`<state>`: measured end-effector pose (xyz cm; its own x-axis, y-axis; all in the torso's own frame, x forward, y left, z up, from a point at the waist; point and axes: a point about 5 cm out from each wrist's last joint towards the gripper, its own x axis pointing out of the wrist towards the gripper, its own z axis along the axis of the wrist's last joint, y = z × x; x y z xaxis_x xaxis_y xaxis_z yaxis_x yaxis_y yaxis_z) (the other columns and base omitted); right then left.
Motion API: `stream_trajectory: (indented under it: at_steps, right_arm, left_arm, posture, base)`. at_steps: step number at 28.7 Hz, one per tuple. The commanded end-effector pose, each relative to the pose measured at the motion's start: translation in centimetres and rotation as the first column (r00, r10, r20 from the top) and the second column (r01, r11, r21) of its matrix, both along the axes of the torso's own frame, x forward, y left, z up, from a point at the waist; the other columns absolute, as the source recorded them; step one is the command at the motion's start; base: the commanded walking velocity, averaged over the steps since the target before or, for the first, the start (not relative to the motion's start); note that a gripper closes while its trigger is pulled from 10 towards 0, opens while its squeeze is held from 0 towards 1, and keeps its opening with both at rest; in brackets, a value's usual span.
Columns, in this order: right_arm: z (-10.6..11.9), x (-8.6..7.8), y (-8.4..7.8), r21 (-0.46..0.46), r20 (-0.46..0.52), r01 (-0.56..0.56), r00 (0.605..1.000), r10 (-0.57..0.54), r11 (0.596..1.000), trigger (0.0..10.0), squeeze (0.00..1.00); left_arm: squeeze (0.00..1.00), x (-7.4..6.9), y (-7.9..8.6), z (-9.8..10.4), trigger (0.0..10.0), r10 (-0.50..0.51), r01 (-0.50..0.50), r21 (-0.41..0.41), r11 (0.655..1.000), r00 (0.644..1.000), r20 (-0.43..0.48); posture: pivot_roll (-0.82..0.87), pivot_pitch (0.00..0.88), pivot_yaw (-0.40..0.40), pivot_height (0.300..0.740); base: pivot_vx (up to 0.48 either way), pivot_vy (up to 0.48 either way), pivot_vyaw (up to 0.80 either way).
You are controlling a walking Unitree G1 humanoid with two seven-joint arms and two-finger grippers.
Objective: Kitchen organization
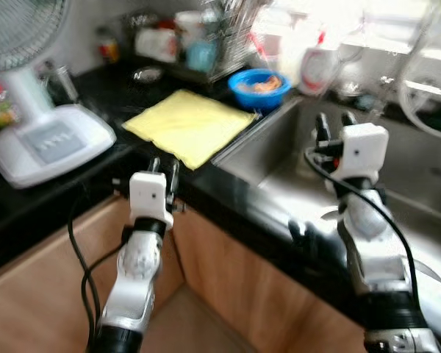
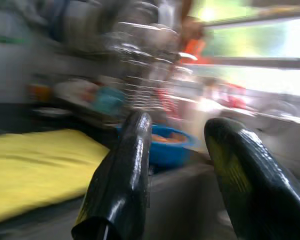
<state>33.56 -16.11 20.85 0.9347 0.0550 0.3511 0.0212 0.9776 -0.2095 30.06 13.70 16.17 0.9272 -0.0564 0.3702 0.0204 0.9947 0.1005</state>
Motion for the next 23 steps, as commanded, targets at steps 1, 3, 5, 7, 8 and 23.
stream_trajectory:
  at_steps: [1, 3, 5, 7, 8, 23]
  right_arm:
    - [0.3, 0.1, -0.3, 0.002, 0.008, 0.004, 1.0, -0.004, 1.0, 10.0, 0.0]
    - [0.0, 0.2, -0.3, 0.003, -0.001, 0.0, 1.0, 0.0, 1.0, 10.0, 0.0]
    - [0.0, 0.3, -0.2, 0.005, -0.012, -0.012, 1.0, 0.012, 1.0, 10.0, 0.0]
    - [0.2, 0.5, -0.2, 0.001, -0.009, -0.021, 1.0, 0.021, 1.0, 10.0, 0.0]
    - [0.3, 0.6, -0.2, 0.001, -0.009, -0.022, 1.0, 0.022, 1.0, 10.0, 0.0]
    - [0.0, 0.8, -0.6, -0.005, -0.026, -0.031, 0.999, 0.031, 1.0, 10.0, 0.0]
  left_arm:
    - [0.0, 0.1, -0.2, 0.3, 10.0, 0.002, -0.002, -0.003, 1.0, 1.0, 0.014]
    - [0.0, 0.2, 0.0, 0.2, 10.0, 0.015, -0.015, 0.0, 1.0, 1.0, 0.013]
    - [0.0, 0.4, 0.3, 0.2, 10.0, 0.049, -0.049, -0.011, 0.999, 0.999, 0.017]
    - [0.0, 0.5, 0.5, 0.2, 10.0, 0.067, -0.067, -0.015, 0.998, 0.998, 0.017]
    - [0.0, 0.5, 0.6, 0.1, 10.0, 0.071, -0.071, -0.016, 0.997, 0.997, 0.016]
    - [0.0, 0.4, 1.9, -0.9, 10.0, 0.131, -0.131, -0.008, 0.991, 0.991, -0.019]
  posture:
    - [-0.12, 0.0, 0.035, 0.74]
    - [-0.12, 0.0, 0.027, 0.74]
    - [-0.11, 0.0, -0.001, 0.74]
    - [-0.11, 0.0, -0.009, 0.74]
    - [-0.11, 0.0, -0.01, 0.74]
    - [-0.12, 0.0, -0.004, 0.74]
  base:
    - [0.0, 0.0, 0.8]
    - [0.0, 0.0, 0.8]
    - [0.0, 0.0, 0.8]
    - [0.0, 0.0, 0.8]
    - [0.0, 0.0, 0.8]
    - [0.0, 0.0, 0.8]
